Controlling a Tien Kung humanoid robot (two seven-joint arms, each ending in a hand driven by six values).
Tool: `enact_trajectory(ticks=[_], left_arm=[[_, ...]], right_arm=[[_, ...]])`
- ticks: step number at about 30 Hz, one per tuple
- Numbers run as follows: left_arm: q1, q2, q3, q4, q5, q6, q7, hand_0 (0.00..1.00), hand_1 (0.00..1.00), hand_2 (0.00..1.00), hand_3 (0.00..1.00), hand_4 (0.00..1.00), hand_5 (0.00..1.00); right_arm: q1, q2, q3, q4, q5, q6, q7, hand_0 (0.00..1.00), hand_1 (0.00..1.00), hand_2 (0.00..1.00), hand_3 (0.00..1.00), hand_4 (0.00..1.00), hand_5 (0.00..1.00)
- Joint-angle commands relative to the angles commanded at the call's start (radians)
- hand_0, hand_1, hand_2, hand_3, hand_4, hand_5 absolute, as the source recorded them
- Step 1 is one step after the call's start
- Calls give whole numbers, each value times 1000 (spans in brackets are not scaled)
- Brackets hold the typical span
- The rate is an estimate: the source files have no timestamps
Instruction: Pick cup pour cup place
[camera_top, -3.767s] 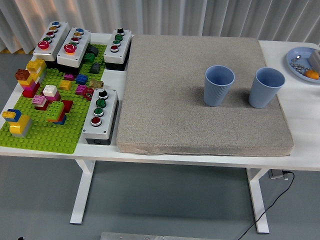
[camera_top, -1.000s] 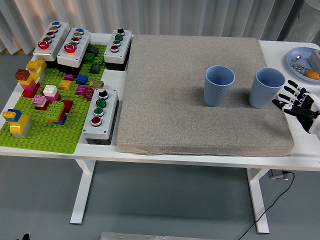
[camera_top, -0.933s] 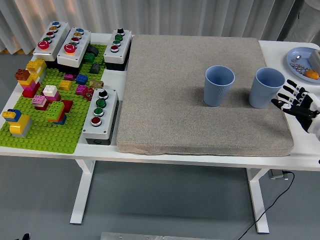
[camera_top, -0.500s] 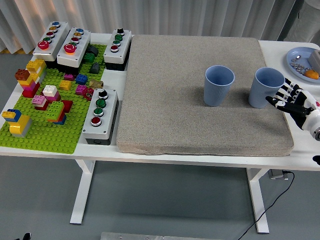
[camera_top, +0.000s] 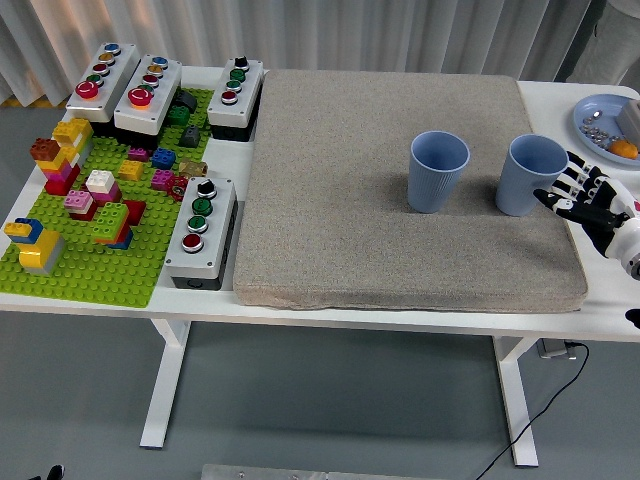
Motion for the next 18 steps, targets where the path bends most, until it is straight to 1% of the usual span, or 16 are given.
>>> enact_trajectory(ticks=[18], left_arm=[[-4, -1, 7, 0, 0, -2, 0, 687, 712, 738, 654, 485, 992]], right_arm=[[4, 4, -3, -18, 7, 4, 8, 921, 873, 926, 940, 838, 287]])
